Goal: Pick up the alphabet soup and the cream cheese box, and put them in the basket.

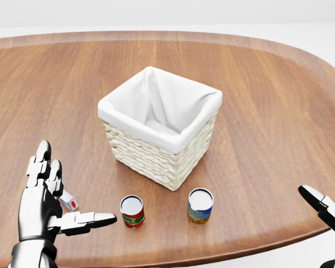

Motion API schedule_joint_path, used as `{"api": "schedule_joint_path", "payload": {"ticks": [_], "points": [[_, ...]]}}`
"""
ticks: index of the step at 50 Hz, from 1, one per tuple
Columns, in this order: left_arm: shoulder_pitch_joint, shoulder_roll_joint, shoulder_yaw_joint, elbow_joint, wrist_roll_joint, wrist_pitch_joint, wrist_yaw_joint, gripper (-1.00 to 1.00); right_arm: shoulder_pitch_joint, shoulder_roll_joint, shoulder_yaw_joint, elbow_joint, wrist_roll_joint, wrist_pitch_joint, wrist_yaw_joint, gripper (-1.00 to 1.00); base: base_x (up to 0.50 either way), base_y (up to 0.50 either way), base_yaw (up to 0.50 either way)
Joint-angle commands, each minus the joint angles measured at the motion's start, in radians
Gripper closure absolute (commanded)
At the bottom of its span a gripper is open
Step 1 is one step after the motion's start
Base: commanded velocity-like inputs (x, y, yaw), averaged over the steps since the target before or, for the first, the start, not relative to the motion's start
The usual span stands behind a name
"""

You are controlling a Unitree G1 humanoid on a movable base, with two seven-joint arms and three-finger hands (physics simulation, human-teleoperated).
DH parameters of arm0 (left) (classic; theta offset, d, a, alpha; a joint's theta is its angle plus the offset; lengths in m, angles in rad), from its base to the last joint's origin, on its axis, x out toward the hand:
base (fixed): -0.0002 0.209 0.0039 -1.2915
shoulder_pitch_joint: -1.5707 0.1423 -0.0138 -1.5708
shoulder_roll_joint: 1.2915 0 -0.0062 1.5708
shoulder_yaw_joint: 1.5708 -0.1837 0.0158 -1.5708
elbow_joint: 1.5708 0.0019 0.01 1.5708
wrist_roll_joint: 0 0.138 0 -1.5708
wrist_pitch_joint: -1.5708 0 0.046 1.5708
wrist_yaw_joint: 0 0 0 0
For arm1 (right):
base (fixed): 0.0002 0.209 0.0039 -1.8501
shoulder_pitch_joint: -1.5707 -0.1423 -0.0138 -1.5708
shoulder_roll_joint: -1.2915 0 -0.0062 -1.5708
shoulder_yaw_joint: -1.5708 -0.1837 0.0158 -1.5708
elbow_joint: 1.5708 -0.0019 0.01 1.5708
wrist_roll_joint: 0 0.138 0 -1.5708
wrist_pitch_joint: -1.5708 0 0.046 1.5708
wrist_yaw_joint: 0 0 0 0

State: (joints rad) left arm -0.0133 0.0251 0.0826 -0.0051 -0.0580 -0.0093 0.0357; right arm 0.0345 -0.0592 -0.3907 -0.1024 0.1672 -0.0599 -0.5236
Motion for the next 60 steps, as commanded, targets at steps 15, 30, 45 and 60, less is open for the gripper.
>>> {"api": "schedule_joint_path", "payload": {"ticks": [15, 30, 45, 60], "points": [[-0.024, 0.011, 0.045, 0.016, -0.029, -0.016, 0.097, -1.0, -0.001, 0.001, 0.0, -0.003, 0.0, 0.003, 0.0, -1.0, 0.48, 0.0, 0.0], [-0.04, 0.019, 0.055, 0.041, -0.037, -0.017, 0.142, -1.0, 0.001, 0.0, 0.001, -0.011, 0.004, 0.013, 0.0, -1.0, 0.4, 0.0, 0.0], [-0.04, 0.021, 0.053, 0.045, -0.031, -0.017, 0.146, -1.0, -0.002, 0.0, -0.001, -0.003, 0.006, 0.004, 0.0, -1.0, 0.38, 0.01, 0.0], [0.002, 0.019, 0.045, -0.074, 0.016, 0.009, 0.143, -1.0, -0.01, -0.005, -0.001, 0.011, 0.012, 0.003, 0.0, -1.0, 0.18, 0.01, 0.0]]}}
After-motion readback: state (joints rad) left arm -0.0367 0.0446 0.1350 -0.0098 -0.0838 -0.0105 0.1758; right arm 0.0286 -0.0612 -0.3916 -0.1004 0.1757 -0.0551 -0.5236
